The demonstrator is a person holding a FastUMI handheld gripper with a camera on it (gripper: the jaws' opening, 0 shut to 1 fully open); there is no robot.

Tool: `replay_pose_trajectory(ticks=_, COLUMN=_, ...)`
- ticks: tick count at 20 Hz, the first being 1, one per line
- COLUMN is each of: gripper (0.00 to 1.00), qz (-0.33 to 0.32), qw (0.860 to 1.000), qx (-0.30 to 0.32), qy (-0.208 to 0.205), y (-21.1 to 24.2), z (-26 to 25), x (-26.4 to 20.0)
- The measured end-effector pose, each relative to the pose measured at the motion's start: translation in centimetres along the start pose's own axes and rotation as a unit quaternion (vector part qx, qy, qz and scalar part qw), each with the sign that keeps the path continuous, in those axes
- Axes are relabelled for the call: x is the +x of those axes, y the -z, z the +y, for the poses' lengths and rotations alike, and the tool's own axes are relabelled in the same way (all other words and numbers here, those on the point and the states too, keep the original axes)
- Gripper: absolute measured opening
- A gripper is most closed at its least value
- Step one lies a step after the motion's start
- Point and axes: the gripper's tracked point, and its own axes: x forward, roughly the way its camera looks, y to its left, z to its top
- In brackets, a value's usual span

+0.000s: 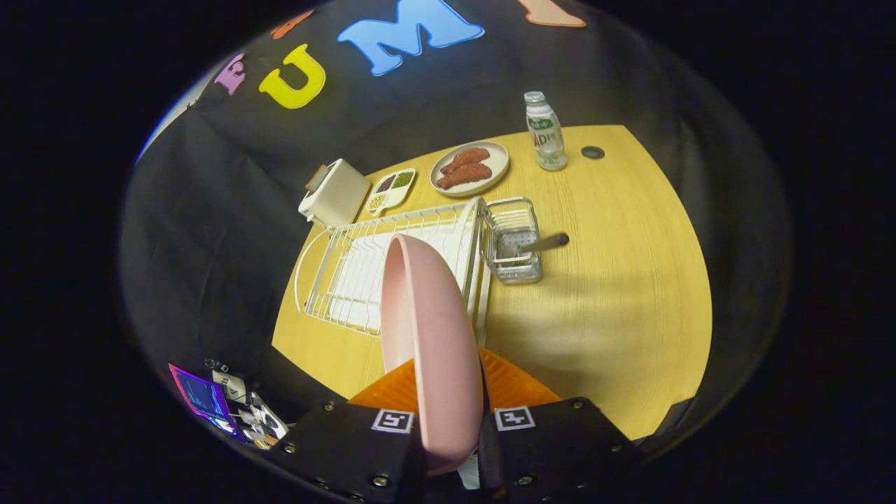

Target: Take the plate from the dish rack, then take the spoon from the basket and place it into the plate.

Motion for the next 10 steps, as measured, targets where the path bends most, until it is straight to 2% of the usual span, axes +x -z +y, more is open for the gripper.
replay_pose_trajectory(ticks=6, gripper=0.28, qz=0.035, qw=0.997, qx=0.062, qy=-0.010, y=7.9, z=-2.4, x=2.2)
replay_pose_trajectory(ticks=10, gripper=0.28, qz=0.053, qw=0.994, qx=0.091, qy=-0.016, y=10.5, z=-3.4, x=4.6)
